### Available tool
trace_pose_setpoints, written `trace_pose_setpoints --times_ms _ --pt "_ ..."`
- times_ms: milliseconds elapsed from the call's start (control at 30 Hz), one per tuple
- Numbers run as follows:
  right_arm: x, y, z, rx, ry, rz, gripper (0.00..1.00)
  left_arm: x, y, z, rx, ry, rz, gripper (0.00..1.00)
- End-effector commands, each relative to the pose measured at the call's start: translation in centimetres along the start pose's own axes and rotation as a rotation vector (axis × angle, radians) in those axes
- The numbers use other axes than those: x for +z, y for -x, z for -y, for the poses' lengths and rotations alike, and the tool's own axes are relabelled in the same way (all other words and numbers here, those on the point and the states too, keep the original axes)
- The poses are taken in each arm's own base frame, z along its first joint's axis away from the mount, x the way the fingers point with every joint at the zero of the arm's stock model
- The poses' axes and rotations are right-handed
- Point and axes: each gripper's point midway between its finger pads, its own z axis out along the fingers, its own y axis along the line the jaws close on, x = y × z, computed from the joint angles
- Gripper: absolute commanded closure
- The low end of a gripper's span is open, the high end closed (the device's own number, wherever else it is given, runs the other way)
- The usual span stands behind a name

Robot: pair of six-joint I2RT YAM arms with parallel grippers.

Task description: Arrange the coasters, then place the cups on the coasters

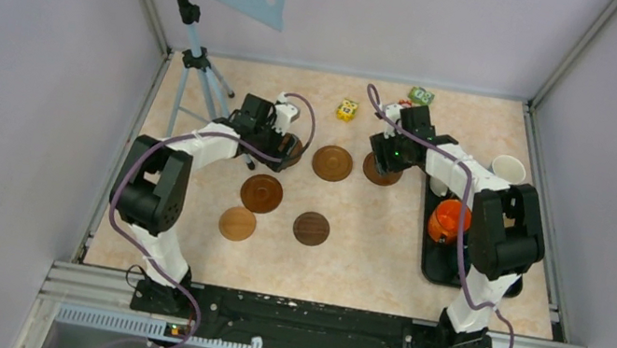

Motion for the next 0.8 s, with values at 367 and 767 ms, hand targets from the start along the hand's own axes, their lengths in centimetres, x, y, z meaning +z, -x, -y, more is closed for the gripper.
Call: trace_pose_setpoints --times_ms 367,767 --pt "-2.0 2.9 0.2 -0.018 -0.004 0.092 0.45 -1.7 0.0 -4.0 -0.063 0.106 0.026 0.18" --pt "-3.0 3.0 -2.0 -0.033 0.095 0.119 0.45 -2.5 0.3 -4.7 -0.008 0.025 0.055 0.18"
